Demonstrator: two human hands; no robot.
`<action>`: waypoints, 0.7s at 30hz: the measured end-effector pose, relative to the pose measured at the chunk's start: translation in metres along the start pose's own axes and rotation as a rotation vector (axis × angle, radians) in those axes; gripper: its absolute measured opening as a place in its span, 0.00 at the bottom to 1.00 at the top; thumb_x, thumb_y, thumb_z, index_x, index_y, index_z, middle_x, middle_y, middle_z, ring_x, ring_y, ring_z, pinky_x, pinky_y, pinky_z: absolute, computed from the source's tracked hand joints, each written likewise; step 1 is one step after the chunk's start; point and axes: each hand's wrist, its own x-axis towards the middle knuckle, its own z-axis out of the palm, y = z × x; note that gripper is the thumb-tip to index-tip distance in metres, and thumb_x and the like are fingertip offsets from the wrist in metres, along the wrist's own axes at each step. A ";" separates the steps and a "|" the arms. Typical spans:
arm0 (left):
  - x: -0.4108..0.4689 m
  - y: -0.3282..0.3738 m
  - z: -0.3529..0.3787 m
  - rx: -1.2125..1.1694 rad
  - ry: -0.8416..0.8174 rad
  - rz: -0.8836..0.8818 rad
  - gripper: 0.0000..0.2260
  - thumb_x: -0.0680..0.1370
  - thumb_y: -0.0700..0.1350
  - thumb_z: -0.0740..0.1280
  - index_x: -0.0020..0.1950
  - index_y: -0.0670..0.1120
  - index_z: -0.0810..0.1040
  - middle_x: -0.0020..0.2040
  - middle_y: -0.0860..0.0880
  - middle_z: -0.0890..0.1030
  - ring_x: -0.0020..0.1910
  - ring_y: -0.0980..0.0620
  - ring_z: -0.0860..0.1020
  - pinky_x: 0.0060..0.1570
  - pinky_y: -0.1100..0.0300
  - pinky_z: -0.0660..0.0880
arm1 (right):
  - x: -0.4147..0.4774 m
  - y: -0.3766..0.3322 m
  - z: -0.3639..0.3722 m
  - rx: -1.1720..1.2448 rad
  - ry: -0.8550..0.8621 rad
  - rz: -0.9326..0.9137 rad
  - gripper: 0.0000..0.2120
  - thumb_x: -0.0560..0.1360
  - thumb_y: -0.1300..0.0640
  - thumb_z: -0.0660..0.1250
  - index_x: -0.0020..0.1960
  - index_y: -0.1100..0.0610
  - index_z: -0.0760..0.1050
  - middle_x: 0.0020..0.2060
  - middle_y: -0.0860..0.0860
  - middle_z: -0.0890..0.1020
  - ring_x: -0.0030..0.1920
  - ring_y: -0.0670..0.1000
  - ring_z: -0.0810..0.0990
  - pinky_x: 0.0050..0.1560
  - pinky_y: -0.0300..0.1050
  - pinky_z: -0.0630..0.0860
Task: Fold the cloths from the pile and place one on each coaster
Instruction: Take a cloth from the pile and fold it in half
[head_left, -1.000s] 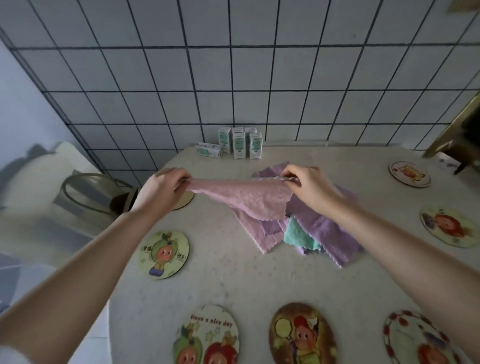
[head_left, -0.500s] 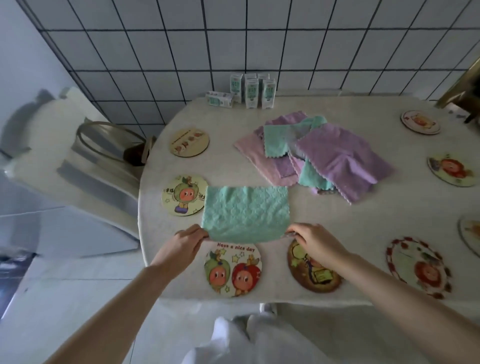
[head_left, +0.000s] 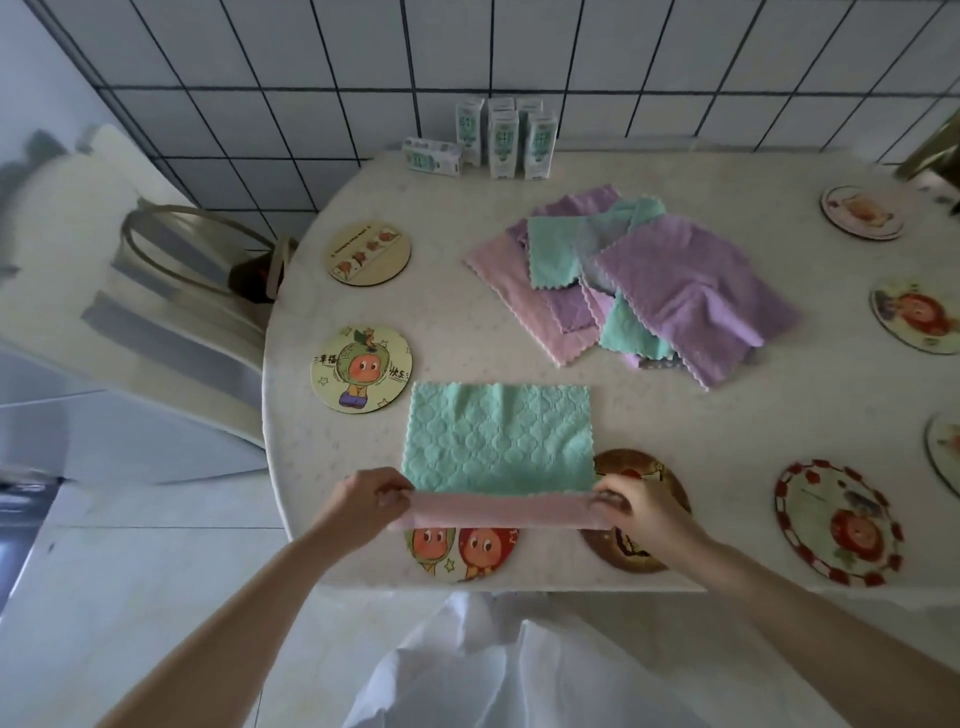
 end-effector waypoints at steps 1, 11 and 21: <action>0.011 0.003 -0.005 -0.026 0.021 -0.014 0.11 0.74 0.39 0.68 0.45 0.56 0.79 0.41 0.58 0.81 0.43 0.58 0.79 0.43 0.65 0.77 | 0.009 -0.001 -0.006 0.019 0.048 0.015 0.04 0.74 0.58 0.69 0.49 0.54 0.80 0.37 0.46 0.83 0.34 0.39 0.79 0.38 0.38 0.78; 0.105 0.037 -0.026 -0.289 0.280 -0.291 0.11 0.74 0.38 0.66 0.54 0.46 0.79 0.43 0.46 0.83 0.40 0.49 0.81 0.36 0.60 0.77 | 0.113 0.011 -0.031 0.172 0.256 0.250 0.06 0.74 0.61 0.68 0.49 0.61 0.81 0.41 0.53 0.83 0.40 0.47 0.78 0.41 0.36 0.69; 0.142 0.029 -0.017 -0.227 0.314 -0.339 0.07 0.74 0.38 0.68 0.51 0.41 0.80 0.42 0.44 0.82 0.40 0.46 0.80 0.40 0.54 0.79 | 0.142 0.034 -0.022 0.216 0.201 0.395 0.08 0.74 0.57 0.69 0.40 0.61 0.77 0.32 0.52 0.78 0.35 0.50 0.75 0.34 0.41 0.65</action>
